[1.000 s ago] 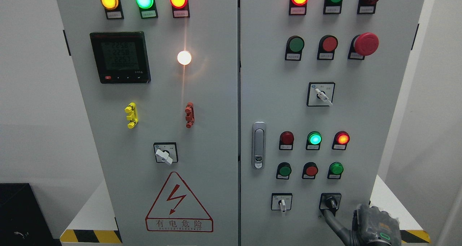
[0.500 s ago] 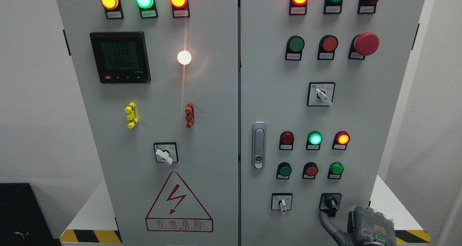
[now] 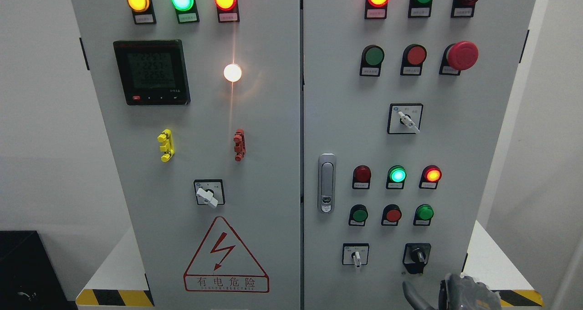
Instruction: Flip black knob to close circuit
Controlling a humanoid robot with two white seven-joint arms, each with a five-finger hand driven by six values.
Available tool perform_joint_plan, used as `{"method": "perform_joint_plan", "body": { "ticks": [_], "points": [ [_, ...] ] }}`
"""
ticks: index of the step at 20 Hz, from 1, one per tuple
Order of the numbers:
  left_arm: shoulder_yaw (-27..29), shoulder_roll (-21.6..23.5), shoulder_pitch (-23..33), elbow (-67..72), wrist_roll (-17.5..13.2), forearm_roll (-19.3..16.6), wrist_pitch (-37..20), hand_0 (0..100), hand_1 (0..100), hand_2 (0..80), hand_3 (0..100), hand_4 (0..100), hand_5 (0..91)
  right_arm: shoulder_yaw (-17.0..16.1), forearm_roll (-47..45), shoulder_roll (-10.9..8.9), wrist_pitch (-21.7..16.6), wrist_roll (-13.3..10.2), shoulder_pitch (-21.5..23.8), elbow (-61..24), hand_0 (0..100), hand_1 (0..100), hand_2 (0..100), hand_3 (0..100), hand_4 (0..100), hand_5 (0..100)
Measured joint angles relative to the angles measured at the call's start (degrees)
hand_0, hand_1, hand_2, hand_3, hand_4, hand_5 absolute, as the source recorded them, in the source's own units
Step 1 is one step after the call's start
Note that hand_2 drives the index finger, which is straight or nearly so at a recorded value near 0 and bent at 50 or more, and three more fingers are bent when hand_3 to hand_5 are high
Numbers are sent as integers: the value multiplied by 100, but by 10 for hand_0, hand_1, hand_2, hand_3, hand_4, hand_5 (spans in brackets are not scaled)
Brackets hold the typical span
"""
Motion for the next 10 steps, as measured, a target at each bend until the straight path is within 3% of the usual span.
{"method": "perform_joint_plan", "body": {
  "ticks": [4,10],
  "points": [
    [0,0,0,0,0,0,0,120,556,0,0,0,0,12,-579,48,0,-410,300,-283,0,27,831,1000,890,915],
    [0,0,0,0,0,0,0,120,556,0,0,0,0,-29,-1963,173,-46,-1282,511,-573,0,19,698,952,840,794]
  ]
}}
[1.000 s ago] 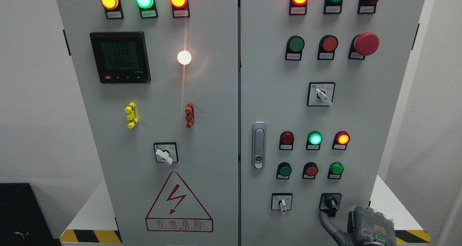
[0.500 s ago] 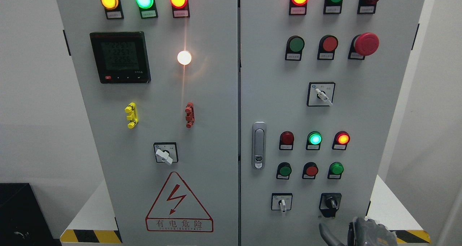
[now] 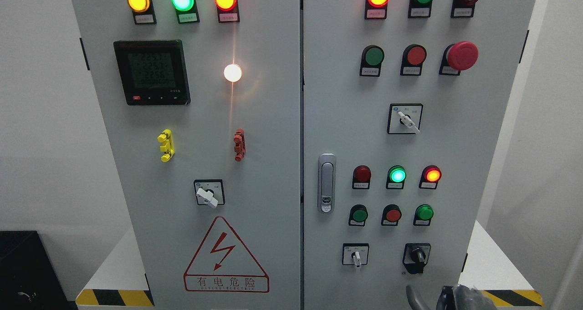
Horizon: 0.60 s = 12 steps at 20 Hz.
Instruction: Flip black knob to close circuit
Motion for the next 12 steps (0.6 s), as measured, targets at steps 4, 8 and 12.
{"method": "perform_joint_plan", "body": {
  "ticks": [4,8,12],
  "points": [
    [0,0,0,0,0,0,0,120,556,0,0,0,0,-46,-1088,67,-404,-573,268,-117,0,20,594,868,789,690],
    [0,0,0,0,0,0,0,120,556,0,0,0,0,-87,-2180,116,-987,-994,634,-205,0,21,474,760,686,573],
    [0,0,0,0,0,0,0,120,556,0,0,0,0,-118,-3096,146,-1414,-1132,960,-264,0,18,318,504,490,480]
  ]
}}
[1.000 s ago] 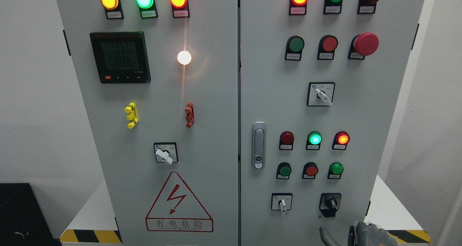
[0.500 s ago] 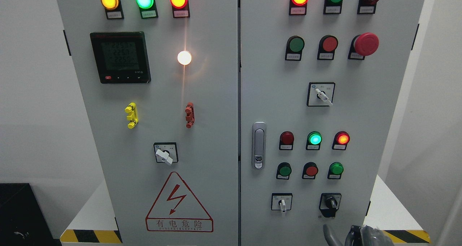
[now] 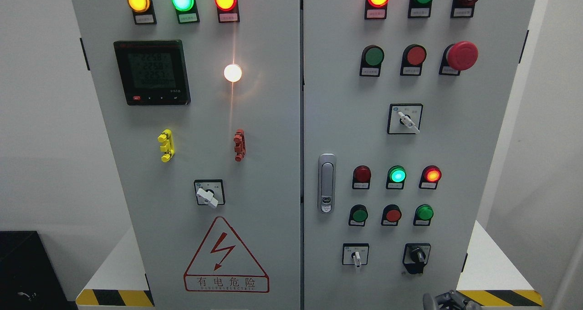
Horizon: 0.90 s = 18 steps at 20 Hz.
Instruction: Flip black knob to close circuit
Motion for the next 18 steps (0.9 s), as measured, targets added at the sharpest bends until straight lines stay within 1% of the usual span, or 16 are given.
{"method": "perform_joint_plan", "body": {
  "ticks": [2,3,5,6,7,8,9,12,15,18],
  "points": [
    [0,0,0,0,0,0,0,120,556,0,0,0,0,-11,-420,9,-193,-19,156,-22,0,10,256,403,389,372],
    [0,0,0,0,0,0,0,120,556,0,0,0,0,-16,-618,12,-291,-21,235,-32,0,8,225,374,350,339],
    [0,0,0,0,0,0,0,120,556,0,0,0,0,-26,-982,15,-450,-42,384,-49,0,0,126,237,203,196],
    [0,0,0,0,0,0,0,120,556,0,0,0,0,-32,-1161,16,-521,12,456,-56,0,0,86,196,157,133],
    [0,0,0,0,0,0,0,120,556,0,0,0,0,-37,-1317,17,-572,143,524,-62,0,0,31,133,87,52],
    [0,0,0,0,0,0,0,120,556,0,0,0,0,-47,-1465,18,-624,284,577,-68,0,0,0,87,40,2],
    [0,0,0,0,0,0,0,120,556,0,0,0,0,-62,-1608,18,-655,464,629,-73,0,0,0,53,9,0],
    [0,0,0,0,0,0,0,120,556,0,0,0,0,-113,-1995,16,-702,718,737,-82,0,0,0,7,0,0],
    [0,0,0,0,0,0,0,120,556,0,0,0,0,-176,-2271,15,-737,826,780,-77,0,0,0,0,0,0],
    [0,0,0,0,0,0,0,120,556,0,0,0,0,-238,-2427,14,-751,855,796,-57,0,0,0,0,0,0]
  ]
}}
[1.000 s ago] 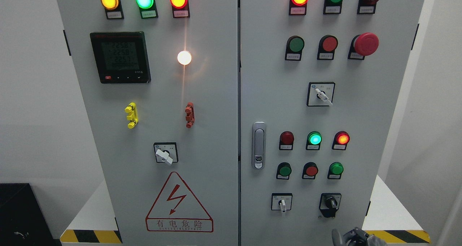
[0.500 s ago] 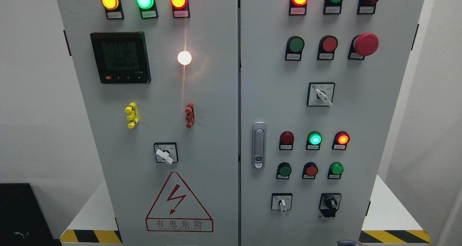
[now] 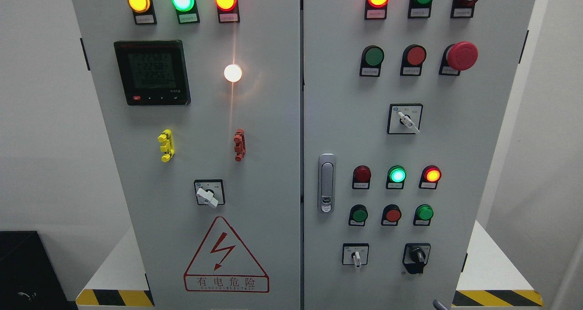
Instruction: Flip black knob to close circuit
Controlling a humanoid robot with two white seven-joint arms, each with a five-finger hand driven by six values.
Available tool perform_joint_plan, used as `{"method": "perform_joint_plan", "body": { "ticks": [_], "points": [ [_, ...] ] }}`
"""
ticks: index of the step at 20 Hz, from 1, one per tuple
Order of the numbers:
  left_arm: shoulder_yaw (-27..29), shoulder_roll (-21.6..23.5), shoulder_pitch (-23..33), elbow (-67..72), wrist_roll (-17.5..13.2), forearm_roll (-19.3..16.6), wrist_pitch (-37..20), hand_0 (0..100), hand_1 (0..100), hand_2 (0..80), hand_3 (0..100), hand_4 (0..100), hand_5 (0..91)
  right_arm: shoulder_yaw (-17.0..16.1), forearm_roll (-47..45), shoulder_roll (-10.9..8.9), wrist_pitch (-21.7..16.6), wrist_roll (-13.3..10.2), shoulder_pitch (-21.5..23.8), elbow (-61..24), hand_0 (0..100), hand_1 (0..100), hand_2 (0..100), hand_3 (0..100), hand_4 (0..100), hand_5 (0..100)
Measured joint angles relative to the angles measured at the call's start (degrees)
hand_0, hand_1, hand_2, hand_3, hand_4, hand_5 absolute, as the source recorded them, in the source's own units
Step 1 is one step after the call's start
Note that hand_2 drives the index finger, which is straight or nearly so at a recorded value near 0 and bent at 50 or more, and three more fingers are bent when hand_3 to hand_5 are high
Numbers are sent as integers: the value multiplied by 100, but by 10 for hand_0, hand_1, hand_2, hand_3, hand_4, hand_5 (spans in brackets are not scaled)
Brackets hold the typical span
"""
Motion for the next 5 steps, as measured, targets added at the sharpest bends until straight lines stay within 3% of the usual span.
{"method": "perform_joint_plan", "body": {
  "ticks": [5],
  "points": [
    [0,0,0,0,0,0,0,120,556,0,0,0,0,-76,-130,-1,-3,33,11,39,0,0,0,0,0,0]
  ]
}}
